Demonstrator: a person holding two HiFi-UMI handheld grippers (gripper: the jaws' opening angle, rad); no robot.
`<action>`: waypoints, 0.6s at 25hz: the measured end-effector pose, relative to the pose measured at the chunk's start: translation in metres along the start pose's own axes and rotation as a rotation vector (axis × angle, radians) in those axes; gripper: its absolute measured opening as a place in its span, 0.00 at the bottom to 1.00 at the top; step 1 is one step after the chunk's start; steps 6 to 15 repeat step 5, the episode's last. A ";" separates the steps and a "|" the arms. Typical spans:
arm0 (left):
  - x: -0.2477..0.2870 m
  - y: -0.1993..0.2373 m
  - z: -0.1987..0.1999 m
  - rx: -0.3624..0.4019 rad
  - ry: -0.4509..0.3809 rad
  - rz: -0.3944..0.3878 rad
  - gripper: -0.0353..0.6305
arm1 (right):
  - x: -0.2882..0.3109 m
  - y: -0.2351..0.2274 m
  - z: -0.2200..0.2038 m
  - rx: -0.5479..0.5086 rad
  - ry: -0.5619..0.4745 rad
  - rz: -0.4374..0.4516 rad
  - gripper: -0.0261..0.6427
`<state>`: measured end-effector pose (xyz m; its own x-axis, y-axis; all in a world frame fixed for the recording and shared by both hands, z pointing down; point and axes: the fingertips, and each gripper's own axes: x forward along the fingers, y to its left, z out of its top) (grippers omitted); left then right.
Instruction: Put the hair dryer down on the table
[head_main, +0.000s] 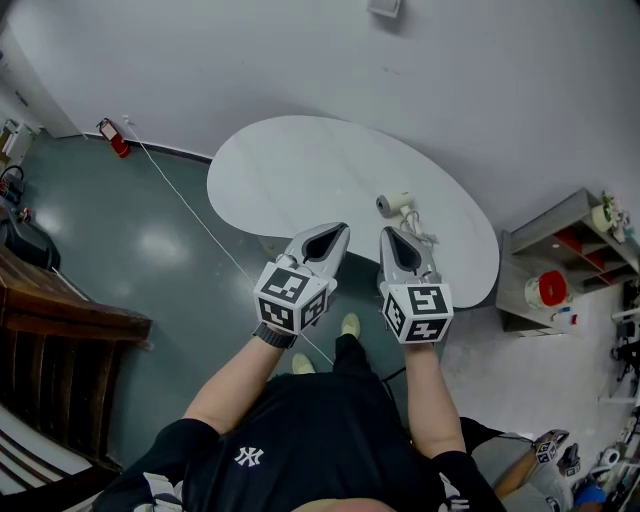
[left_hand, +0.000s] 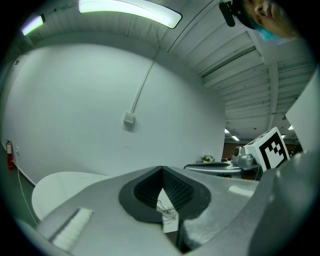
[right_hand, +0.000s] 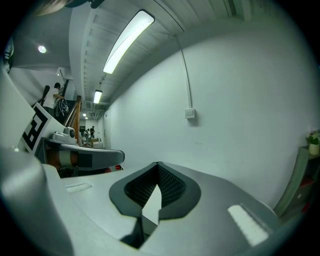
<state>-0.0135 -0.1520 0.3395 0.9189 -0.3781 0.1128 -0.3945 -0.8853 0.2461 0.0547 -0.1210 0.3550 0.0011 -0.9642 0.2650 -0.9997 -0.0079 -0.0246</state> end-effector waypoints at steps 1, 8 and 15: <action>-0.001 -0.001 0.000 0.000 0.000 -0.002 0.06 | -0.001 0.000 0.000 -0.001 -0.001 -0.002 0.07; -0.002 -0.005 -0.001 0.002 0.002 -0.007 0.06 | -0.004 0.001 0.001 -0.004 -0.003 -0.005 0.07; -0.002 -0.005 -0.001 0.002 0.002 -0.007 0.06 | -0.004 0.001 0.001 -0.004 -0.003 -0.005 0.07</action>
